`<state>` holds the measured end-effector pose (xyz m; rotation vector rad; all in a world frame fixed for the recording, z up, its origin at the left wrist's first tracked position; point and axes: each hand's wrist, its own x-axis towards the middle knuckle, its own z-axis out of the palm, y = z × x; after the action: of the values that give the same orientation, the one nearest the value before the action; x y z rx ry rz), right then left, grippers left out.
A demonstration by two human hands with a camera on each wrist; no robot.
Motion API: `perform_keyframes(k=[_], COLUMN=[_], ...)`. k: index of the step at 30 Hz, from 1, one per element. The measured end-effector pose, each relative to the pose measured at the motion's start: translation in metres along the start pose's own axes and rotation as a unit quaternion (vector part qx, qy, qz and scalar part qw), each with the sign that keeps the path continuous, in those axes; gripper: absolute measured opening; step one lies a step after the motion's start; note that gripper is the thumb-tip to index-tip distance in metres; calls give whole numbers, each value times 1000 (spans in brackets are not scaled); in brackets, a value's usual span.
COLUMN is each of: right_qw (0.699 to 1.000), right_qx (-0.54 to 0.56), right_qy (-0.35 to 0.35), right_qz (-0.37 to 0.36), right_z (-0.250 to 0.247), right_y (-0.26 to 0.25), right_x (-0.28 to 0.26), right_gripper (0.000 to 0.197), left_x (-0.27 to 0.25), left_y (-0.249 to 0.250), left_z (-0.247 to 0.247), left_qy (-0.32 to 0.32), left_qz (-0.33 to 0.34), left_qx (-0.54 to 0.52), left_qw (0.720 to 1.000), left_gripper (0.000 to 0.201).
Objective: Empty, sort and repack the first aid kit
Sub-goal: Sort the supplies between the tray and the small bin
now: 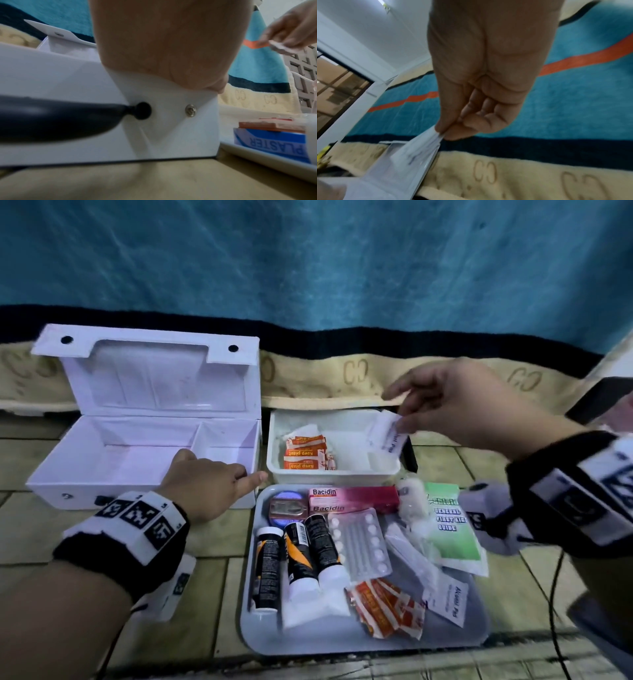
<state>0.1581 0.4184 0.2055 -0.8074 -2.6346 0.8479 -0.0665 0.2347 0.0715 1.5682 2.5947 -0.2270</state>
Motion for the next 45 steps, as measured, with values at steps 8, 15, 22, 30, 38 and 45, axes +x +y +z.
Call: perform_keyframes(k=[8,15,22,30,38,45], right_qw=[963,938,941,960,920,896], right_qx=[-136,-155,-171,-237,-362,-389], right_qy=[-117,-93,-91,-25,-148,-213], right_qz=[203,295,277,147,-31,-34], right_z=[6,35,57,31,86,122], right_y=[65,95,88,30,-6,4], right_x=[-103,-134,-125,-68,38,74], right_gripper=[22,18,34,19,31,22], left_x=[1,2,1,3,0,-3], left_y=[-2,-2,-1,0,1,3], left_z=[1,1,-3,-1,-5,-9], left_qy=[-21,-12,-19,-25,-19,-44], left_qz=[41,31,32,8,-7,1], left_qx=[88,84,113,47,28,48], left_qw=[995,996,993,999,999,998], left_gripper=[37,35,45,46,44,50])
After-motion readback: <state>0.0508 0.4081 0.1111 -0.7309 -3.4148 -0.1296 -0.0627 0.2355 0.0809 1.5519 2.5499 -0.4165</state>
